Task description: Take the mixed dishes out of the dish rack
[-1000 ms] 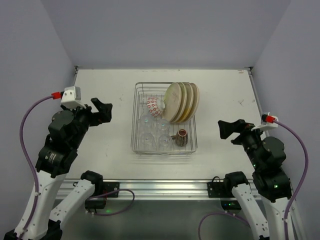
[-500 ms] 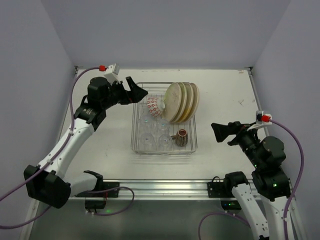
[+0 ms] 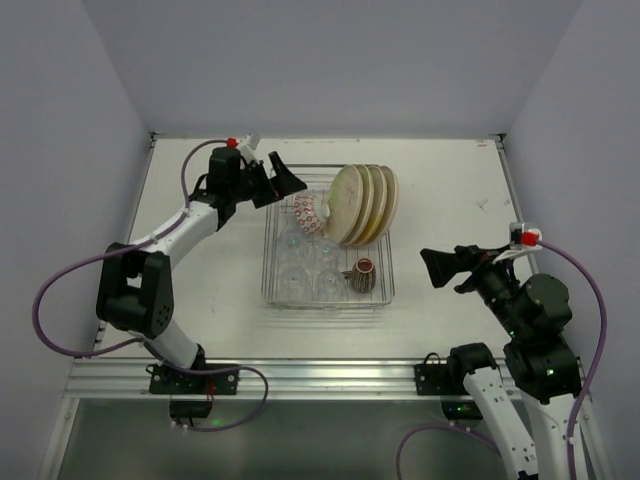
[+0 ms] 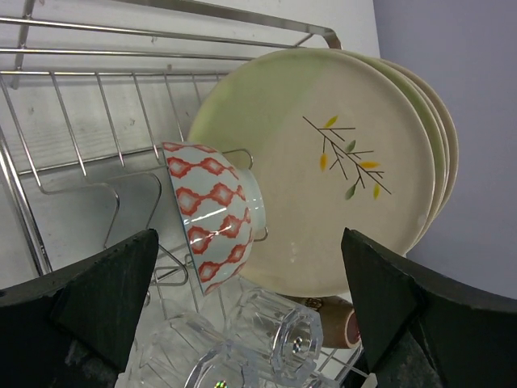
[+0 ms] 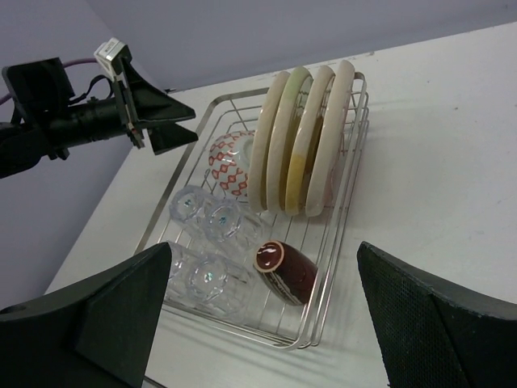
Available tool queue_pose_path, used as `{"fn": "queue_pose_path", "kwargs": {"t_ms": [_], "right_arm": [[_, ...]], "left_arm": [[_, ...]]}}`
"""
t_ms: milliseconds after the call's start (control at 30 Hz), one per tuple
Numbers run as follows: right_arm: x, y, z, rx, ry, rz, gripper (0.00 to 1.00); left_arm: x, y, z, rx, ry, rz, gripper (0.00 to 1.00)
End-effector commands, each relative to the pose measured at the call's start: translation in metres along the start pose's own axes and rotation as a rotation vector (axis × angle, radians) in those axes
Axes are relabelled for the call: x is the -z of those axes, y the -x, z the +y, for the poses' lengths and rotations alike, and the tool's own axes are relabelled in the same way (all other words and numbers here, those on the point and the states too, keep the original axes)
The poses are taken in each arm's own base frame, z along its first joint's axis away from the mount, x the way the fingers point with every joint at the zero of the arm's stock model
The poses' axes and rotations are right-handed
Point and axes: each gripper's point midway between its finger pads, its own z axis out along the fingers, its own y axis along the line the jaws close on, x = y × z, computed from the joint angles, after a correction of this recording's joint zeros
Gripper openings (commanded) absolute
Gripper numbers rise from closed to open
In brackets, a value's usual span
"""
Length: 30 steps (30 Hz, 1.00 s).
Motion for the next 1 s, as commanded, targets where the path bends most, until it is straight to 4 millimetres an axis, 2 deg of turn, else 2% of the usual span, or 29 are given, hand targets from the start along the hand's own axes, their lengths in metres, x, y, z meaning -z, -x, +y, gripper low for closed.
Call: {"fn": "queue_pose_path", "kwargs": {"t_ms": [0,267,367,533,733,967], "right_arm": [[0.002,0.003,0.009,0.023,0.044,-0.002,0.99],[-0.001,0.003,0.011,0.014,0.054,0.01,0.99],[-0.001,0.001,0.011,0.008,0.058,0.02,0.99],[-0.001,-0.001,0.011,0.004,0.058,0.03,0.99],[0.006,0.002,0.015,0.005,0.067,0.015,0.99],[0.006,-0.001,0.013,0.0,0.058,0.019,0.99]], "left_arm": [[-0.006,0.014,-0.027,-0.022,-0.136,-0.014,1.0],[-0.025,-0.009,0.003,0.038,-0.064,0.084,1.0],[-0.028,-0.014,0.001,0.056,-0.094,0.105,1.0],[-0.027,-0.019,-0.016,0.078,-0.212,0.138,1.0],[-0.033,-0.027,-0.008,0.108,-0.202,0.165,1.0],[-0.036,-0.028,-0.012,0.126,-0.225,0.187,1.0]]}}
